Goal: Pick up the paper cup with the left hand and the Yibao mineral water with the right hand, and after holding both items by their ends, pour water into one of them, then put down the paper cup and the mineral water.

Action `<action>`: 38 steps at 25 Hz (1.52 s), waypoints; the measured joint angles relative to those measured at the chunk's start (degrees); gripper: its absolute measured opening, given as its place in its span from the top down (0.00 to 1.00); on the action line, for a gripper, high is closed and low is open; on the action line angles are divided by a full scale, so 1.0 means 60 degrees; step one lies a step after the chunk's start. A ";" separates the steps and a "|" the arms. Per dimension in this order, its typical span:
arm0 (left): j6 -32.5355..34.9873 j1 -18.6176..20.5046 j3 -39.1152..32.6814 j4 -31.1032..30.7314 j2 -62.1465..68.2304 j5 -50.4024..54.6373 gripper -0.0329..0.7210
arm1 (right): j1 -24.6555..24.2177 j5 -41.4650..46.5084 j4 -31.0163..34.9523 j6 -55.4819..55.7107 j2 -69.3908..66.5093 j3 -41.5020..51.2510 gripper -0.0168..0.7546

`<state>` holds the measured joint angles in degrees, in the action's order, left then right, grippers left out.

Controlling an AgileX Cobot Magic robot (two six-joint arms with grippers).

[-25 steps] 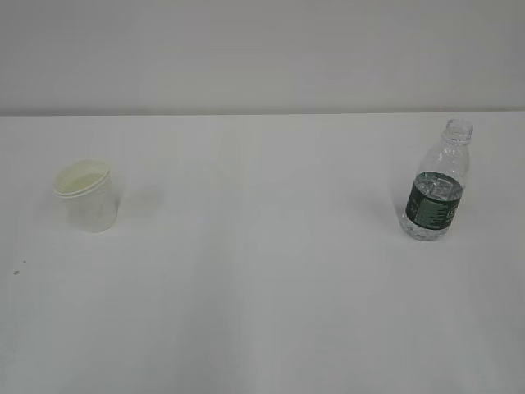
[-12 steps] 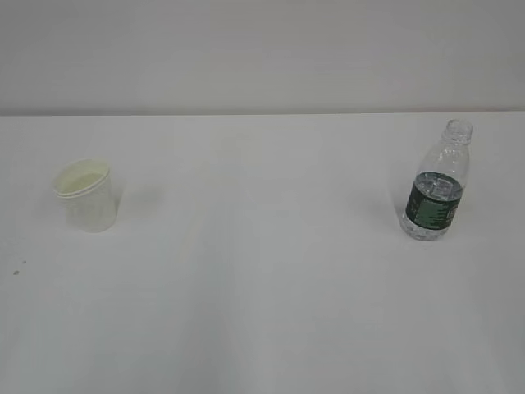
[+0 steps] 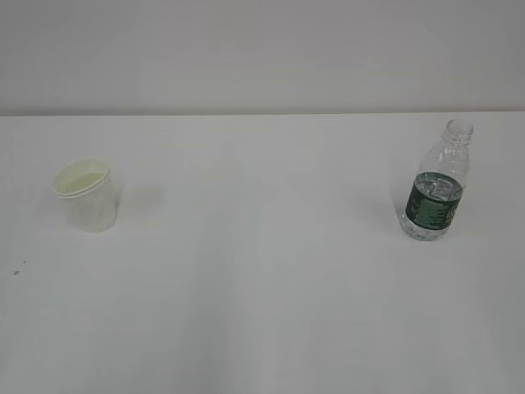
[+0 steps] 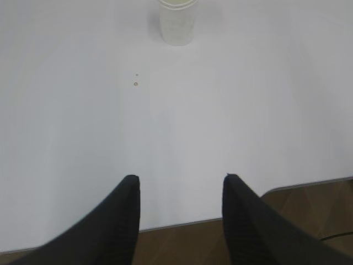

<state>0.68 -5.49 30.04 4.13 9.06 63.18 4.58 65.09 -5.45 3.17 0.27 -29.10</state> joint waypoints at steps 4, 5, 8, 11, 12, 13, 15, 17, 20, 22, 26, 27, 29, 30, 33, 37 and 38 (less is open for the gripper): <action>0.0000 0.0000 0.0000 0.0000 -0.0429 0.0000 0.50 | 0.0000 0.0007 0.0000 0.0000 0.0099 0.0000 0.28; 0.0000 0.0000 0.0000 0.0000 -0.0622 0.0000 0.50 | 0.0000 0.0007 0.0000 0.0000 0.0099 0.0000 0.28; 0.0000 0.0000 0.0000 0.0000 -0.1369 0.0000 0.50 | 0.0000 0.0024 0.0000 0.0009 0.0099 0.0000 0.28; 0.0000 0.0000 0.0000 -0.0036 -0.1436 0.0000 0.50 | 0.0000 0.0031 0.0000 0.0009 0.0115 0.0000 0.28; 0.0000 0.0000 0.0000 -0.0036 -0.1436 0.0000 0.50 | 0.0000 0.0031 -0.0019 0.0009 0.0115 0.0000 0.28; 0.0000 0.0000 0.0000 -0.0036 -0.1436 0.0000 0.50 | 0.0000 0.0031 -0.0019 0.0009 0.0115 0.0000 0.28; 0.0000 0.0000 0.0000 -0.0036 -0.1436 0.0000 0.50 | 0.0000 0.0031 -0.0019 0.0009 0.0115 0.0000 0.28; 0.0000 0.0000 0.0000 -0.0036 -0.1436 0.0000 0.50 | 0.0000 0.0031 -0.0019 0.0009 0.0115 0.0000 0.28; 0.0000 0.0000 0.0000 0.0049 -0.1436 0.0000 0.50 | 0.0000 0.0047 -0.0019 0.0009 0.0115 0.0000 0.28; 0.0000 0.0000 0.0000 0.0073 -0.1436 0.0000 0.50 | 0.0000 0.0047 -0.0019 0.0009 0.0115 0.0000 0.28; 0.0000 0.0000 0.0000 0.0088 -0.1436 0.0000 0.48 | 0.0000 0.0047 -0.0019 0.0009 0.0115 0.0000 0.28; 0.0000 0.0000 0.0000 0.0088 -0.1436 0.0000 0.46 | 0.0000 0.0047 -0.0019 0.0009 0.0115 0.0000 0.28; 0.0000 0.0000 0.0000 0.0088 -0.1436 0.0000 0.38 | 0.0000 0.0047 -0.0019 0.0009 0.0115 0.0000 0.25; 0.0000 0.0000 0.0000 0.0088 -0.1436 0.0000 0.33 | 0.0000 0.0047 -0.0019 0.0009 0.0115 0.0000 0.22; 0.0000 0.0000 0.0000 0.0088 -0.1436 0.0000 0.19 | 0.0000 0.0047 -0.0019 0.0009 0.0115 0.0000 0.16; -0.0016 0.0000 0.0000 0.0088 -0.1436 0.0000 0.14 | 0.0000 0.0047 -0.0019 0.0009 0.0115 0.0000 0.13; -0.0016 0.0000 0.0000 0.0088 -0.1436 0.0000 0.14 | 0.0000 0.0047 -0.0019 0.0009 0.0115 0.0000 0.13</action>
<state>0.58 -5.49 30.04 4.66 0.45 63.18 4.58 65.37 -5.57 3.22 0.96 -29.10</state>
